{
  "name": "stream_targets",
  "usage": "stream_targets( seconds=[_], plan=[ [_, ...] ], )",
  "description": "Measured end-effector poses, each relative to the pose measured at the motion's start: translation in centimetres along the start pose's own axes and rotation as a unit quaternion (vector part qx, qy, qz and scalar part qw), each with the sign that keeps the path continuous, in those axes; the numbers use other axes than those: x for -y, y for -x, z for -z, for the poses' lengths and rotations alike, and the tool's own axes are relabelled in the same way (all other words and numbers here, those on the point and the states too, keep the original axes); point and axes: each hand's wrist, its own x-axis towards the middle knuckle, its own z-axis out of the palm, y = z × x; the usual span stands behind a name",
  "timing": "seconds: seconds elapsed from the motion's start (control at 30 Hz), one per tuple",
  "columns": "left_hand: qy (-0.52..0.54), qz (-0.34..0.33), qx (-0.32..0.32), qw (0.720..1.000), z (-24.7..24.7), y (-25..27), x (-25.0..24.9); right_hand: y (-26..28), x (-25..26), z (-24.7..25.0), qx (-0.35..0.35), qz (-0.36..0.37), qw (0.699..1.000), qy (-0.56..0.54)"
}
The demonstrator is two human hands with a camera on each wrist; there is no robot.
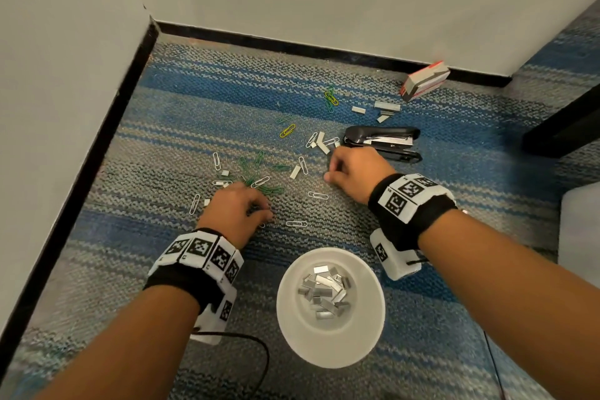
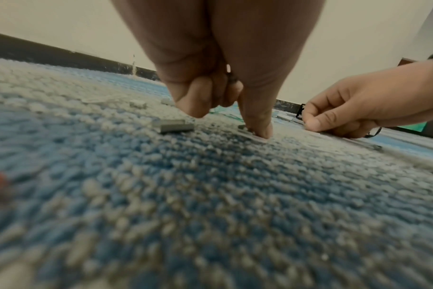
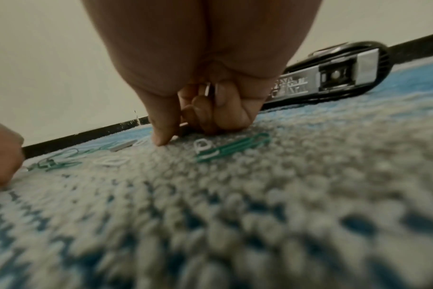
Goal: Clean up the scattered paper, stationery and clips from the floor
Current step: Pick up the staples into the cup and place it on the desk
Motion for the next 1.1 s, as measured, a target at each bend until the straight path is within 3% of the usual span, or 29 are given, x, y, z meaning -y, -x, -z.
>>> stream_targets(
  seconds=[0.13,0.2,0.3,0.37,0.43,0.47,0.5,0.57,0.63,0.67,0.7,0.73,0.77,0.83,0.93,0.97,1.03,1.1],
  plan=[
    [-0.018,0.049,-0.016,0.998,0.2,0.2,0.5,0.2,-0.2,0.0,-0.018,-0.013,1.000,-0.020],
    [-0.029,0.038,-0.021,0.999,0.4,0.3,0.5,0.1,0.2,0.0,-0.012,-0.040,0.994,-0.103],
    [-0.033,0.021,-0.018,0.999,0.4,0.3,0.5,-0.1,1.1,0.4,0.036,-0.104,0.945,-0.307],
    [0.004,0.039,-0.027,0.999,0.3,0.3,0.8,-0.4,1.7,1.0,0.077,-0.126,0.915,-0.375],
    [0.064,0.075,-0.059,0.993,0.3,0.5,1.4,-0.7,2.1,1.6,0.098,-0.127,0.913,-0.374],
    [0.114,0.103,-0.072,0.986,0.2,0.5,1.6,-1.0,2.2,1.8,0.100,-0.111,0.930,-0.335],
    [0.191,0.140,-0.081,0.968,0.3,0.6,1.8,-1.3,2.4,1.9,0.091,-0.074,0.956,-0.268],
    [0.395,0.230,-0.091,0.885,0.8,0.5,2.2,-2.0,3.0,1.9,0.073,0.027,0.991,-0.109],
    [0.549,0.296,-0.083,0.777,1.3,0.5,2.3,-2.4,4.0,1.5,0.106,0.100,0.989,0.012],
    [0.590,0.317,-0.077,0.739,1.5,0.5,2.4,-2.7,4.4,1.2,0.127,0.118,0.983,0.063],
    [0.609,0.328,-0.074,0.719,1.8,0.6,2.5,-3.0,4.6,0.7,0.134,0.130,0.977,0.108],
    [0.609,0.332,-0.076,0.717,1.9,0.6,2.9,-3.1,4.9,0.5,0.130,0.134,0.973,0.135],
    [0.599,0.332,-0.083,0.724,2.1,0.6,3.1,-3.2,4.9,0.3,0.119,0.135,0.973,0.143],
    [0.536,0.341,-0.092,0.767,2.4,0.4,4.0,-3.1,4.8,0.1,0.094,0.138,0.979,0.115],
    [0.272,0.299,-0.075,0.912,2.6,0.2,4.5,-2.5,4.5,0.1,0.072,0.105,0.991,0.042],
    [0.170,0.268,-0.068,0.946,2.6,0.3,4.5,-2.5,4.5,0.1,0.066,0.091,0.993,0.025],
    [0.068,0.226,-0.058,0.970,2.6,0.6,4.2,-2.4,4.6,0.2,0.064,0.082,0.994,0.013],
    [0.063,0.218,-0.065,0.972,2.5,0.7,4.3,-2.4,5.1,0.3,0.068,0.091,0.993,-0.001]
  ],
)
